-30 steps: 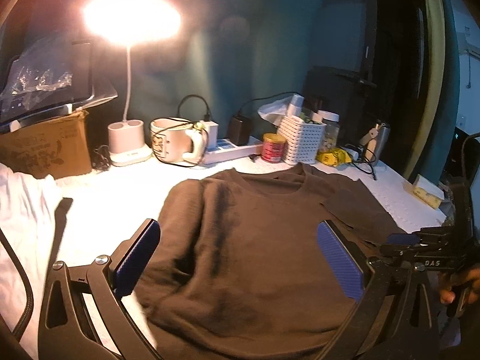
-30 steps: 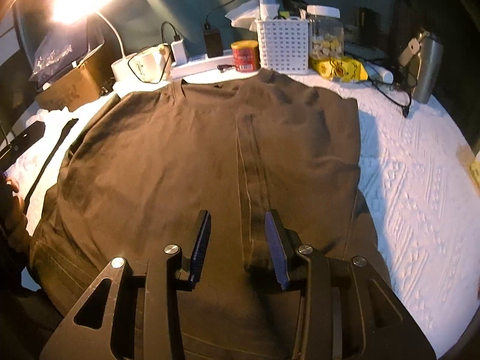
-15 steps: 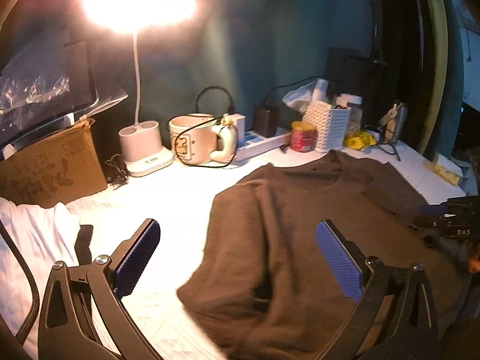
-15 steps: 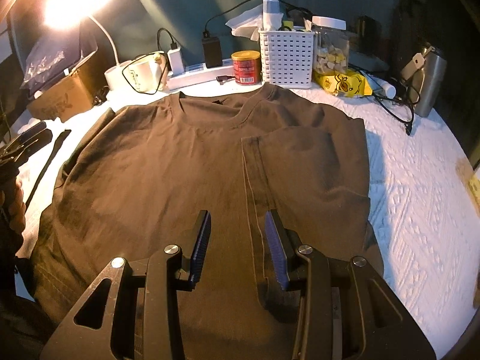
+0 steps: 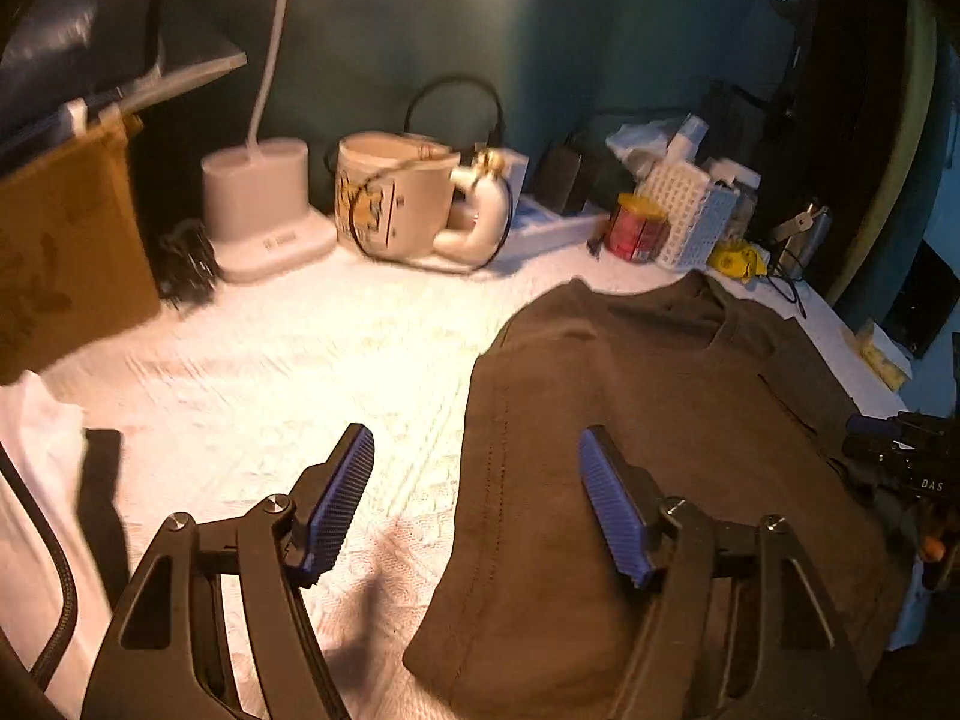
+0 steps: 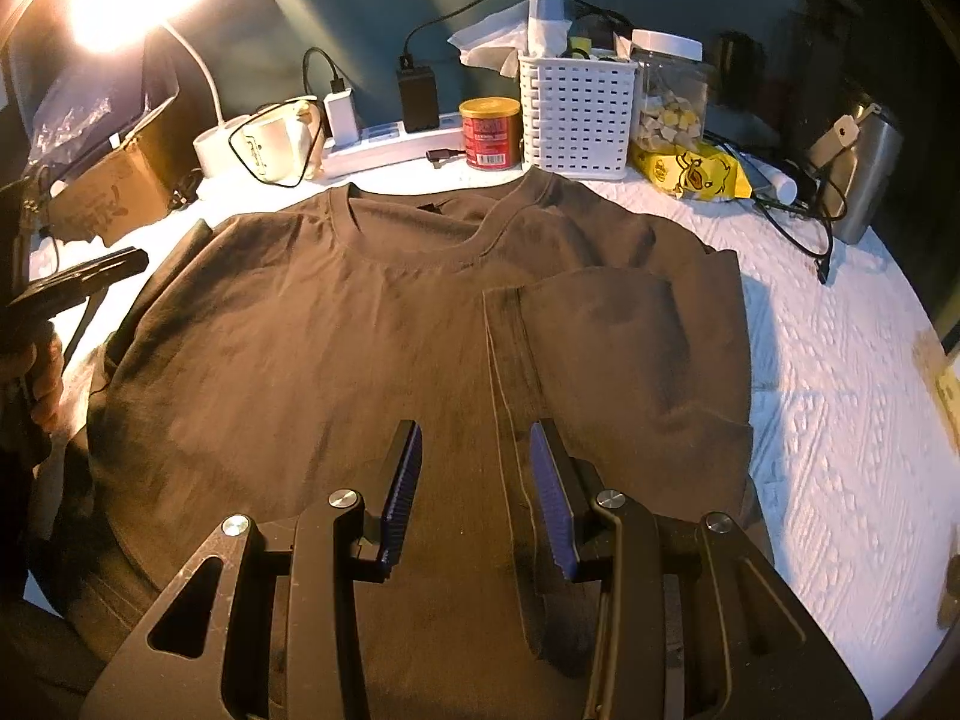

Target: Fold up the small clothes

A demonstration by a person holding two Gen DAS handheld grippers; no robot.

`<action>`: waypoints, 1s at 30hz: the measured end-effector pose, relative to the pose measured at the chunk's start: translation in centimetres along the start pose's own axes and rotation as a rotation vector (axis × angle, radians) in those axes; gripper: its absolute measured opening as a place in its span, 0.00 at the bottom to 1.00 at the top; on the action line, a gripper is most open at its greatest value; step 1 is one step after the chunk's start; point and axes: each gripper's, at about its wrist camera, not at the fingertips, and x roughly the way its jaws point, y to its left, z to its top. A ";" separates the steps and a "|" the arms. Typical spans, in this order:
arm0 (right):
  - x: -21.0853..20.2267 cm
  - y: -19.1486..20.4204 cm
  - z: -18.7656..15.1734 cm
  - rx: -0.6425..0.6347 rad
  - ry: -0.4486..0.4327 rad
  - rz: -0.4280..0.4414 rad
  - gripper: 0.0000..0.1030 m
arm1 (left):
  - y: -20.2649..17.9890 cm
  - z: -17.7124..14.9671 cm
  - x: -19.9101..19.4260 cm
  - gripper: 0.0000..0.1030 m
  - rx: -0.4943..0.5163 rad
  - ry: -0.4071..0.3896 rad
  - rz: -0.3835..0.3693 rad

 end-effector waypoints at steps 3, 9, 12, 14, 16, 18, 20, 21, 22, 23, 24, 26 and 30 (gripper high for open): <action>0.3 -0.1 0.0 0.007 0.006 -0.003 0.39 | -0.1 -0.4 1.1 0.68 -0.010 0.046 -0.035; 0.6 -0.5 -0.1 0.019 0.013 -0.002 0.39 | -0.8 -1.4 2.3 0.68 -0.003 0.117 -0.082; 0.6 -0.6 -0.1 0.020 0.011 0.001 0.39 | -1.1 -1.7 2.3 0.49 0.007 0.125 -0.084; 0.5 -0.6 -0.2 0.022 0.009 0.004 0.39 | -1.2 -1.8 2.2 0.36 0.007 0.128 -0.081; 0.5 -0.6 -0.2 0.022 0.009 0.004 0.39 | -1.2 -2.0 2.0 0.23 0.003 0.134 -0.078; 0.4 -0.7 -0.3 0.024 0.006 0.005 0.39 | -1.3 -2.1 1.5 0.19 0.002 0.117 -0.050; 0.2 -0.8 -0.4 0.027 0.002 0.006 0.39 | -1.2 -2.2 0.7 0.18 -0.001 0.089 0.007; 0.1 -0.8 -0.5 0.028 0.001 0.007 0.39 | -1.1 -2.1 0.4 0.18 -0.005 0.077 0.029; 0.0 -0.9 -0.5 0.030 0.000 0.008 0.39 | -1.0 -2.1 0.0 0.13 -0.013 0.064 0.052; 0.0 -1.0 -0.6 0.032 -0.001 0.008 0.39 | -0.7 -2.2 -0.4 0.11 -0.023 0.050 0.073; 0.0 -1.1 -0.7 0.034 -0.001 0.010 0.39 | -0.4 -2.2 -0.7 0.11 -0.035 0.039 0.092; -0.1 -1.2 -0.8 0.036 -0.003 0.012 0.39 | 0.3 -2.3 -1.5 0.09 -0.069 0.017 0.136; -0.3 -1.4 -1.0 0.039 -0.009 0.024 0.39 | 1.5 -2.7 -2.9 0.08 -0.132 -0.020 0.219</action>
